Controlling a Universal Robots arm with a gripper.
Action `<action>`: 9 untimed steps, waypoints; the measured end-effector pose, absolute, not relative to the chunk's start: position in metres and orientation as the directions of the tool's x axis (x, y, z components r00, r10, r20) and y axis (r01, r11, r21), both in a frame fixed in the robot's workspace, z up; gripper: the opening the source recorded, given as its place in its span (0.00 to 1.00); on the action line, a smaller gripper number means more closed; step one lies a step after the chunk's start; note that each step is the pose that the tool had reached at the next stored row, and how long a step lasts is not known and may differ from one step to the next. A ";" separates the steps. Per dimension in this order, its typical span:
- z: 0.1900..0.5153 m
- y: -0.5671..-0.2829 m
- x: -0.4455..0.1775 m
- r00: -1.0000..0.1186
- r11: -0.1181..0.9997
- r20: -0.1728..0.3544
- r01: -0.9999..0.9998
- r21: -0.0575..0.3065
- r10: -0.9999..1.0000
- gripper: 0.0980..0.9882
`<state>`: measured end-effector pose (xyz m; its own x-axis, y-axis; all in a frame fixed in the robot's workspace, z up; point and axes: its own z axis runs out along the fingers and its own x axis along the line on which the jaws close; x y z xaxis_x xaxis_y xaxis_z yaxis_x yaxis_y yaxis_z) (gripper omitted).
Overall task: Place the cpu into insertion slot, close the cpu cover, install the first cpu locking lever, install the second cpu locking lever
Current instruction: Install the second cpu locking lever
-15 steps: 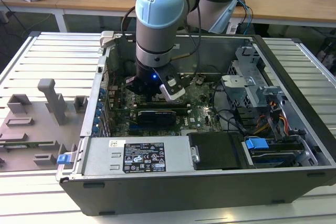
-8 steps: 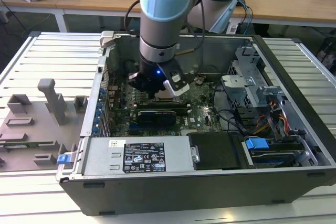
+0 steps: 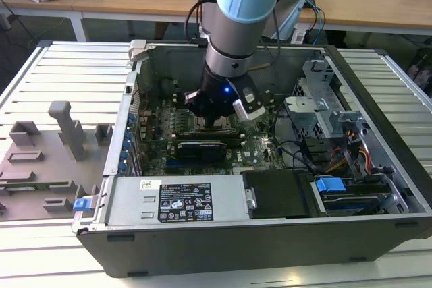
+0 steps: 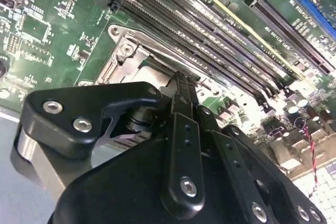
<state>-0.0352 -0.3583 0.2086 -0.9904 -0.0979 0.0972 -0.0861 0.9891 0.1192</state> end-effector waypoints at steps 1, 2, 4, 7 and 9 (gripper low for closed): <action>0.209 -0.352 -0.035 -0.990 0.993 0.100 -0.086 0.086 -0.094 0.01; 0.209 -0.345 -0.035 -0.990 0.994 0.102 -0.086 0.064 -0.092 0.01; 0.213 -0.336 -0.035 -0.990 0.996 0.105 -0.086 0.036 -0.089 0.01; 0.236 -0.334 -0.035 -0.990 0.996 0.105 -0.086 0.036 -0.089 0.01; 0.250 -0.334 -0.035 -0.990 0.996 0.105 -0.086 0.036 -0.089 0.01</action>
